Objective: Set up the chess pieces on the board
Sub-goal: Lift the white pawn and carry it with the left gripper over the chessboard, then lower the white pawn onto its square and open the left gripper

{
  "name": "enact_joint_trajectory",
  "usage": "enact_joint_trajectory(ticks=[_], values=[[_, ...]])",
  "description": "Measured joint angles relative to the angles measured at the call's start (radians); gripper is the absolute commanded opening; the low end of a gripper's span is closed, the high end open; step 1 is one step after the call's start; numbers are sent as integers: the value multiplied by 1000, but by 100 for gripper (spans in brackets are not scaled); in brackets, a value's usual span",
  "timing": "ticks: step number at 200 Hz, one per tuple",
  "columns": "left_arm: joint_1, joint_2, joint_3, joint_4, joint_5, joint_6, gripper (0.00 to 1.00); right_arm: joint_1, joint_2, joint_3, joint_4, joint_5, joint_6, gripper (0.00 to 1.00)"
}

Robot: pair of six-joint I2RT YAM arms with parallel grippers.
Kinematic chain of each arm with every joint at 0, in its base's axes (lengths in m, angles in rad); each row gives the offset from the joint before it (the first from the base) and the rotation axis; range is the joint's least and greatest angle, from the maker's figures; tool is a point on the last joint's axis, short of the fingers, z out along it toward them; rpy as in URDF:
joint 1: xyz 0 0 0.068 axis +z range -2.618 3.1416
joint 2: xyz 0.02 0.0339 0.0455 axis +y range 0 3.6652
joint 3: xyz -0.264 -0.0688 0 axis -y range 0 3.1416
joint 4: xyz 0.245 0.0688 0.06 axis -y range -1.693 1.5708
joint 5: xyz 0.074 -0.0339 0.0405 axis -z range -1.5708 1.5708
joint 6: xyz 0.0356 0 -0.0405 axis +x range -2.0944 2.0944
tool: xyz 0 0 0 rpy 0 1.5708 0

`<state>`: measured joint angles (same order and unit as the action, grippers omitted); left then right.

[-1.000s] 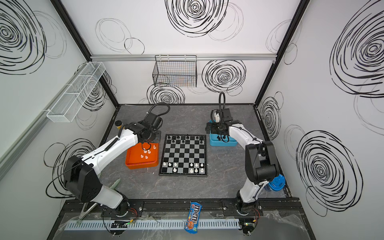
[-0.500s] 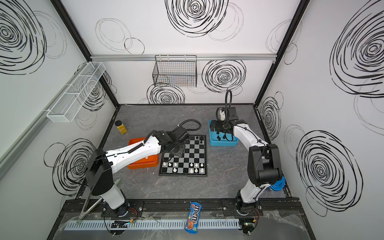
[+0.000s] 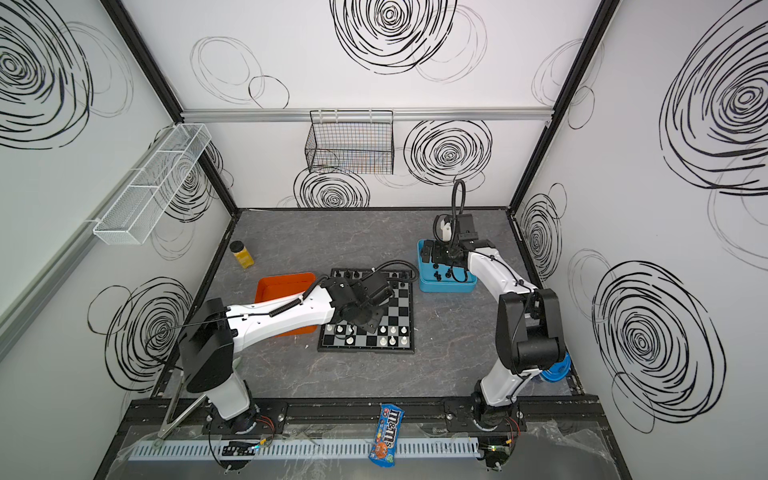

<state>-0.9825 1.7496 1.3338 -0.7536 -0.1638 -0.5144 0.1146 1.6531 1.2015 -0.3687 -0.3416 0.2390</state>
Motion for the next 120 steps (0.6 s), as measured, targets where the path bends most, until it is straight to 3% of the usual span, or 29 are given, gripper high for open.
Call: enact_joint_trajectory(ticks=[120], values=[[-50,48,-56,31,10,0,19,-11,-3,-13,1,0,0,100]])
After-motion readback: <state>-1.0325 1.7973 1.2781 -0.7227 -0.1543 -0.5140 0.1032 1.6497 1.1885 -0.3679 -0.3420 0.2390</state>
